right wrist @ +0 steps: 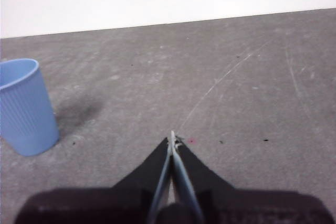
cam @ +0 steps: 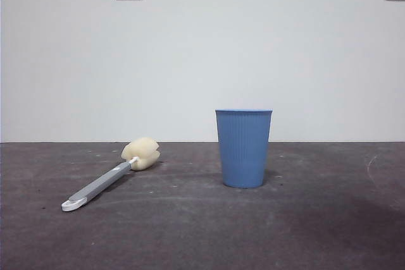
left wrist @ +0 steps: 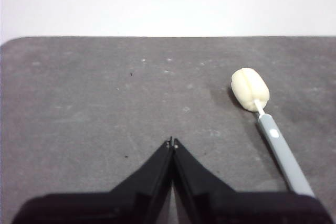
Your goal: Pick up the cup brush,pick up the cup,insert the brush into the cup,clean the cup,put the cup brush back,put the cup back to the fixed position on the table
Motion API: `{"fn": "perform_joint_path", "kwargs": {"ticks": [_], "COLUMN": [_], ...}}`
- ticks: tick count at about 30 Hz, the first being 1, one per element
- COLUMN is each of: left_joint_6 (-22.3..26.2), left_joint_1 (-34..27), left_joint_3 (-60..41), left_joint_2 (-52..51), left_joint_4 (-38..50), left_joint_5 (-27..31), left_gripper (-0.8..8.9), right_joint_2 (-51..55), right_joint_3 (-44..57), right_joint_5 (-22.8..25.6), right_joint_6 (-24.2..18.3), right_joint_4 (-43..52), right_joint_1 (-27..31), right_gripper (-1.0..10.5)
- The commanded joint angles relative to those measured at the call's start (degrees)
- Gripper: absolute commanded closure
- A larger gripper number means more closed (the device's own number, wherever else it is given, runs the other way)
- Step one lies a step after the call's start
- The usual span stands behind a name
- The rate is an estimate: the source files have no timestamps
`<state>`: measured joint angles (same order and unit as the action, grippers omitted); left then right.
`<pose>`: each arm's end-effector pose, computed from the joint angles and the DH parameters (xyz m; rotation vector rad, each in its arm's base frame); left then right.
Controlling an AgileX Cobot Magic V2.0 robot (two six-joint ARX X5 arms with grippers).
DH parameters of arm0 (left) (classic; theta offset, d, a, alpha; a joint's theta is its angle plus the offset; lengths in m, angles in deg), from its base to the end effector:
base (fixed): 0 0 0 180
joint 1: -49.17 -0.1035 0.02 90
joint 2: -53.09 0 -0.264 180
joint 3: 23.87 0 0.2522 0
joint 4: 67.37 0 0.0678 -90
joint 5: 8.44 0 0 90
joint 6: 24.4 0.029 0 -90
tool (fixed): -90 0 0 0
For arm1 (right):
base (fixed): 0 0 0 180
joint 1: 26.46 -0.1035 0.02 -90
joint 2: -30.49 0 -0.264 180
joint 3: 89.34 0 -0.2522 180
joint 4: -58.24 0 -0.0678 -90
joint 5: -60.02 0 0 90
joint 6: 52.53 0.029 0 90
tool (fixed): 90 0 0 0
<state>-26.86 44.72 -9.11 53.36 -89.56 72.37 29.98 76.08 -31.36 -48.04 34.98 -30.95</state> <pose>0.0958 0.0028 0.1549 -0.0588 0.1352 -0.0797 0.0958 0.0082 0.1517 0.0738 0.1643 0.0959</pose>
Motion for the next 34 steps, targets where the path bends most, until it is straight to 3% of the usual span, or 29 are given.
{"fn": "perform_joint_path", "kwargs": {"ticks": [1, 4, 7, 13, 20, 28, 34], "left_joint_6": [-6.3, -10.6, -13.0, -13.0, -13.0, -11.7, -6.1], "left_joint_1": [-0.1, -0.1, -0.1, -0.1, -0.1, -0.1, -0.1], "left_joint_3": [-0.8, -0.4, 1.6, 8.8, 19.9, 32.1, 39.7], "left_joint_2": [-0.1, -0.1, -0.1, 0.3, 4.3, 13.8, 21.6], "left_joint_4": [0.1, -0.1, -1.9, -7.0, -18.7, -27.4, -36.4], "left_joint_5": [-0.3, -1.6, -2.9, -3.3, -7.7, -16.2, -21.0], "left_gripper": [8.19, 8.19, 8.19, 8.19, 8.19, 8.19, 8.19], "right_joint_2": [0.0, -0.1, -0.5, -3.8, -13.6, -28.2, -36.8], "right_joint_3": [0.5, 0.4, -0.8, -5.6, -15.8, -34.4, -46.9], "right_joint_5": [0.0, -1.1, -3.4, -5.4, -13.4, -24.2, -25.7], "right_joint_6": [3.4, 8.3, 10.7, 10.8, 10.8, 2.3, -5.7], "right_joint_4": [0.2, 1.5, 1.6, 1.5, -4.3, -21.1, -35.1], "right_joint_1": [0.0, 0.0, 0.0, 0.0, -0.1, -0.1, -0.1], "right_gripper": [9.4, 9.5, 9.6, 9.6, 9.6, 9.6, 9.6]}}
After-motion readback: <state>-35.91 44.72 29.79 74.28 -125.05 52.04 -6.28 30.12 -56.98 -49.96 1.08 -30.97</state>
